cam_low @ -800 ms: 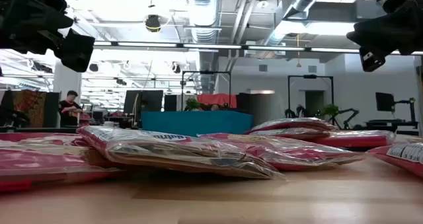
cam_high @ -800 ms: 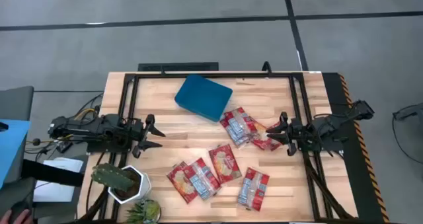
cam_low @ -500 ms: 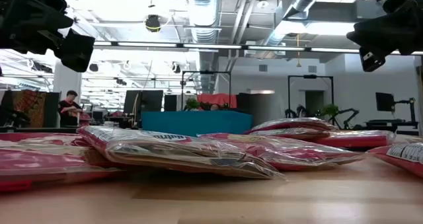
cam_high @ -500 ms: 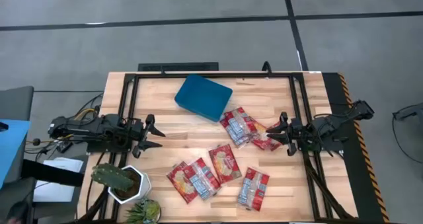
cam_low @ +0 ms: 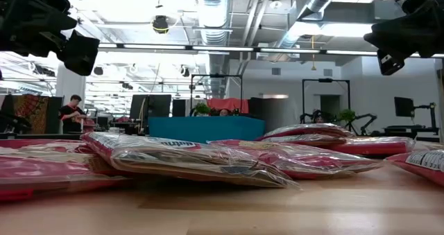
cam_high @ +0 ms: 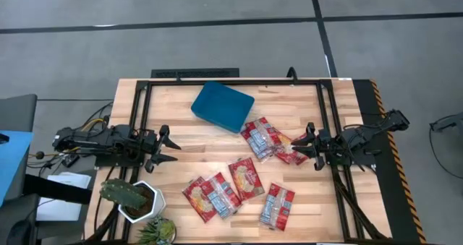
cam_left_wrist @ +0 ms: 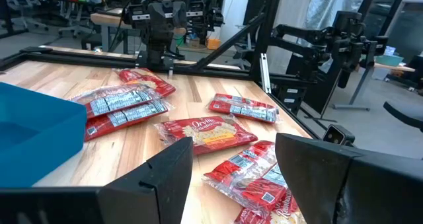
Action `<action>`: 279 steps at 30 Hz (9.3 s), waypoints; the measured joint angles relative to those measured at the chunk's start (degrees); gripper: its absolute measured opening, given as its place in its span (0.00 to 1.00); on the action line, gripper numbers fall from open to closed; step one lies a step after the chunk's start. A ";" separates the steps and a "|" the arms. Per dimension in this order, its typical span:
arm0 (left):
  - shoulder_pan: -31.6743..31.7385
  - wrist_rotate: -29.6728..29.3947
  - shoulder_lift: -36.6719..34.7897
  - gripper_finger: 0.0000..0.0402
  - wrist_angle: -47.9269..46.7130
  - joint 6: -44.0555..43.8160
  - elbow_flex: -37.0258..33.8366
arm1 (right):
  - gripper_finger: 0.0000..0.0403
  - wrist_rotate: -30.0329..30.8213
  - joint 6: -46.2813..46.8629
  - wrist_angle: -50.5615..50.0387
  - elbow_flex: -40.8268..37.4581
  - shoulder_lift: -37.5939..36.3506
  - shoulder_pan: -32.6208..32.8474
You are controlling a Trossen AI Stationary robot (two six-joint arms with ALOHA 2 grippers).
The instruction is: Sort popcorn bags into baskets
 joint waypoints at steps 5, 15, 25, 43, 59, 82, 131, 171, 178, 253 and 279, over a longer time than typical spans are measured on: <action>-0.02 0.02 -0.02 0.51 0.00 0.00 0.01 | 0.27 -0.13 0.00 -0.02 0.00 0.00 0.00; -0.01 -0.04 -0.01 0.51 0.04 0.00 0.01 | 0.27 -0.13 0.00 -0.02 0.00 0.00 -0.02; -0.02 -5.78 -0.02 0.51 1.49 -16.32 0.00 | 0.27 0.36 -0.80 0.00 -0.01 0.00 -0.03; -0.02 -37.10 0.09 0.51 2.22 -31.69 0.00 | 0.27 2.12 22.45 11.56 -0.02 -0.02 -1.81; -0.02 -47.19 0.11 0.51 8.47 -44.19 0.00 | 0.27 3.00 12.08 21.61 7.33 1.27 -8.57; -0.02 -43.06 0.18 0.51 28.28 -39.57 2.87 | 0.40 0.40 -4.57 -10.27 52.35 39.78 -17.55; 0.00 -44.21 9.14 0.62 8.07 -14.36 23.73 | 0.04 -15.32 23.56 -38.90 55.56 94.33 -29.90; 0.00 -49.35 9.11 0.62 6.27 -16.41 23.74 | 0.03 -0.51 29.50 -32.64 96.57 107.23 -36.73; -0.02 -49.32 9.14 0.62 4.38 -18.23 23.74 | 0.02 -3.05 37.74 -30.10 96.66 114.54 -37.26; -0.02 -51.71 9.11 0.62 -3.56 -27.67 23.74 | 0.01 -17.82 -15.43 -67.70 129.76 123.31 -42.13; -0.01 -54.10 9.11 0.62 -5.49 -27.39 23.73 | 0.03 -22.67 -15.40 -65.84 129.85 140.39 -40.54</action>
